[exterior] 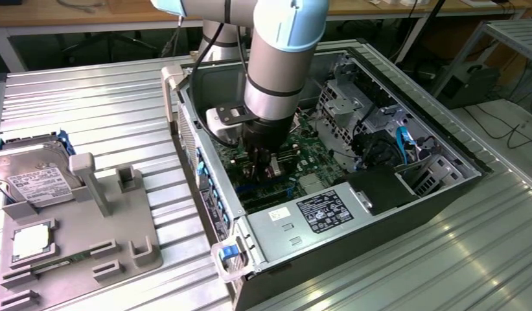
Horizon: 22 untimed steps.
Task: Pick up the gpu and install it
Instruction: 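Insert the gpu into the slot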
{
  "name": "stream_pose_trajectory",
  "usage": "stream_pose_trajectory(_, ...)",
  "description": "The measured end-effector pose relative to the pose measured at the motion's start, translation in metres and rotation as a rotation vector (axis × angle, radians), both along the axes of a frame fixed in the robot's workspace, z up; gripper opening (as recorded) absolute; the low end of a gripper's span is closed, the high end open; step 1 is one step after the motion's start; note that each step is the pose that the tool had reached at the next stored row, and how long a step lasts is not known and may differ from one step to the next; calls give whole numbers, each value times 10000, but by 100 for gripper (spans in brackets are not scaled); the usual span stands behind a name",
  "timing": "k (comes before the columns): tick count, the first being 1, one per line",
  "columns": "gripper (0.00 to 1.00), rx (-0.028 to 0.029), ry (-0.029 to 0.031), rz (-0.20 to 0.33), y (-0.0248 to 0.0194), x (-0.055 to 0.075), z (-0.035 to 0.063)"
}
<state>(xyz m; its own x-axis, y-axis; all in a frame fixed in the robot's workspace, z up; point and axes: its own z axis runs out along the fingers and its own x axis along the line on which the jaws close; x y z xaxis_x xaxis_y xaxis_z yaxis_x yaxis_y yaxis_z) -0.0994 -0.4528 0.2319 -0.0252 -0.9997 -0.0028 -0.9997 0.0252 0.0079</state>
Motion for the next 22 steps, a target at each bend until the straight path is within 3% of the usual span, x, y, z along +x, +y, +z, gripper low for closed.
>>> stream_pose_trajectory(4,31,0,-1,1,0,1,13)
stream_pose_trajectory(7,31,-4,2,1,0,1,81)
stream_pose_trajectory(22,31,-4,2,1,0,-1,81)
